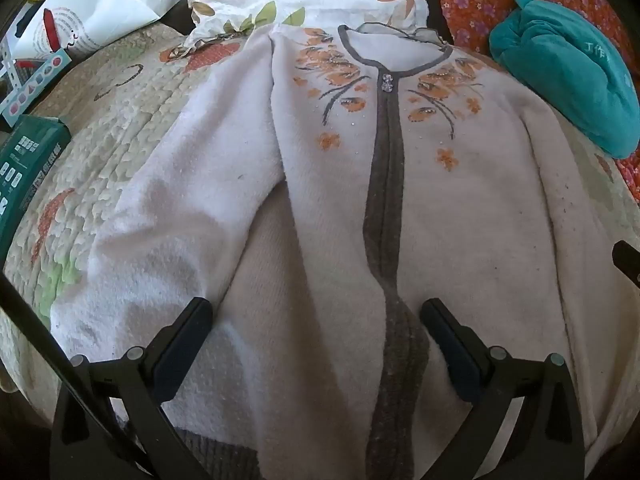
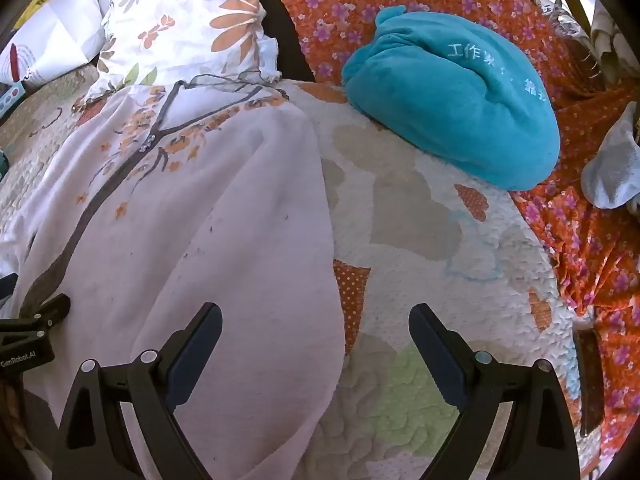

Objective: Fold small clothes

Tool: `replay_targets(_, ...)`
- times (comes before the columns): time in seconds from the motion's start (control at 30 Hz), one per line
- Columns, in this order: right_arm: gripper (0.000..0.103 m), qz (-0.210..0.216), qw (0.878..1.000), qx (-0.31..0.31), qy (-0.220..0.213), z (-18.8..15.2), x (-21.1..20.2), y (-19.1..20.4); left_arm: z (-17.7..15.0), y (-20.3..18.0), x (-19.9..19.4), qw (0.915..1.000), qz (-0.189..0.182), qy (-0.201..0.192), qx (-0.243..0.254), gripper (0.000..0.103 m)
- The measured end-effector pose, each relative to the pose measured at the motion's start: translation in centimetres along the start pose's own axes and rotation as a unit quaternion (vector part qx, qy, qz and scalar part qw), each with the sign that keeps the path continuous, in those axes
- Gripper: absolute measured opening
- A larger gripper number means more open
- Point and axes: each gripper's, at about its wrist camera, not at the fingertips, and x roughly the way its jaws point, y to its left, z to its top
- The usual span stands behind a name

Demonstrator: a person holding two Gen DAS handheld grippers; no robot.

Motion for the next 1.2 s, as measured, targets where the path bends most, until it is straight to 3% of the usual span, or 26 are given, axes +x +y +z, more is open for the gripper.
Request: replay_targets(1.2, 0.098, 0.007, 0.998, -0.019, 0.052, -1.1, 3.1, 1.4, -0.6, -0.2, -0.6, 0.9997, 0.005, -0.025, 0.003, 0.103)
